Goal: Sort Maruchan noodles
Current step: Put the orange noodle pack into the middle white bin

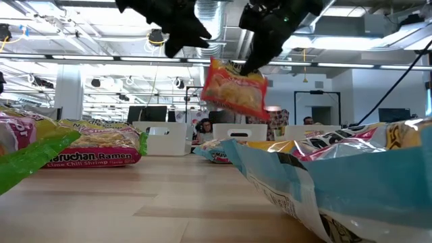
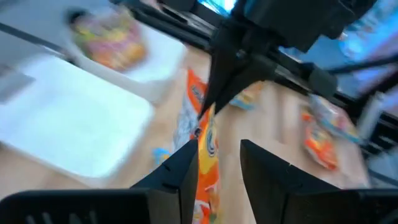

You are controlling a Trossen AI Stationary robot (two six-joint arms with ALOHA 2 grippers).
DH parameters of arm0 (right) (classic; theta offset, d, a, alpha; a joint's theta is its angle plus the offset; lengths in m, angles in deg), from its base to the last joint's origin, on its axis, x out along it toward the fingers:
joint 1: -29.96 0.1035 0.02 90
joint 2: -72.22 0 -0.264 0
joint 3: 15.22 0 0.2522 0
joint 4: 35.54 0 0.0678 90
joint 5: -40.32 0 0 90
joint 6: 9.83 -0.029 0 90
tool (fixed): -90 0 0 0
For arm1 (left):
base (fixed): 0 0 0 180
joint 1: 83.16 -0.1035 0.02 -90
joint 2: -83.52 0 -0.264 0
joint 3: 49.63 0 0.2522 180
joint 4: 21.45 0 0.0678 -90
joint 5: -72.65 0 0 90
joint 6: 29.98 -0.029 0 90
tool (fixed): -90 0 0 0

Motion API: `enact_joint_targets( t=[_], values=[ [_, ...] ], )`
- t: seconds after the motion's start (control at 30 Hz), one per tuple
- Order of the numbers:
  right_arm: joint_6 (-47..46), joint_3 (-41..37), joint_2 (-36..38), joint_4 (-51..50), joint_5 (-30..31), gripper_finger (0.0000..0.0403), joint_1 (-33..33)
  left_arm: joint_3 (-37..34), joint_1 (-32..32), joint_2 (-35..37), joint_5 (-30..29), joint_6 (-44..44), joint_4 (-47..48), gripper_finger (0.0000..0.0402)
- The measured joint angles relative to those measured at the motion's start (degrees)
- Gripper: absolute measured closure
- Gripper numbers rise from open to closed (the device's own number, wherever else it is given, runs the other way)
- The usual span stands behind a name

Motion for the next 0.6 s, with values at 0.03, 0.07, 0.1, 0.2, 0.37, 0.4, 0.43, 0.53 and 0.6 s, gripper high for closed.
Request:
enact_joint_targets(
  t=[0.03, 0.07, 0.1, 0.2, 0.37, 0.4, 0.43, 0.53, 0.6],
  values=[
    [0.78, 0.73, 0.0, -0.05, 0.03, 0.0397, -1.33, -0.01, -0.51, 0.84, -1.07, -0.82, 1.13, 0.0297],
    [1.49, 1.42, -0.06, 0.26, 0.1, 0.0397, -2.63, -0.01, -1.03, 1.58, -2.14, -1.69, 2.02, 0.0297],
    [2.27, 2.05, -0.09, 0.97, 0.18, 0.0397, -4.1, -0.01, -1.48, 2.13, -3.15, -2.53, 2.2, 0.0297],
    [3.98, 3.5, -0.13, 2.69, 1.05, 0.0397, -8.24, -0.01, -2.96, 3.56, -5.81, -4.55, 3.35, 0.0297],
    [6.92, 3.76, -0.15, 8.51, 2.19, 0.0397, -14.68, -0.01, -5.4, 4.79, -8.12, -6.65, 3.09, 0.0297],
    [7.36, 3.76, -0.17, 9.65, 2.19, 0.0397, -15.86, -0.01, -5.84, 4.84, -8.18, -6.84, 3.15, 0.0297],
    [7.78, 3.76, -0.17, 10.62, 2.19, 0.0397, -17.05, -0.01, -6.29, 4.84, -8.21, -6.86, 3.19, 0.0297],
    [9.92, 3.76, -0.23, 13.55, 2.19, 0.0397, -20.03, -0.01, -7.56, 4.84, -8.18, -6.86, 3.36, 0.0297],
    [10.23, 3.85, -0.82, 16.1, 2.23, 0.0397, -21.45, -0.01, -8.29, 4.84, -8.2, -7.21, 3.46, 0.0297]
  ],
)
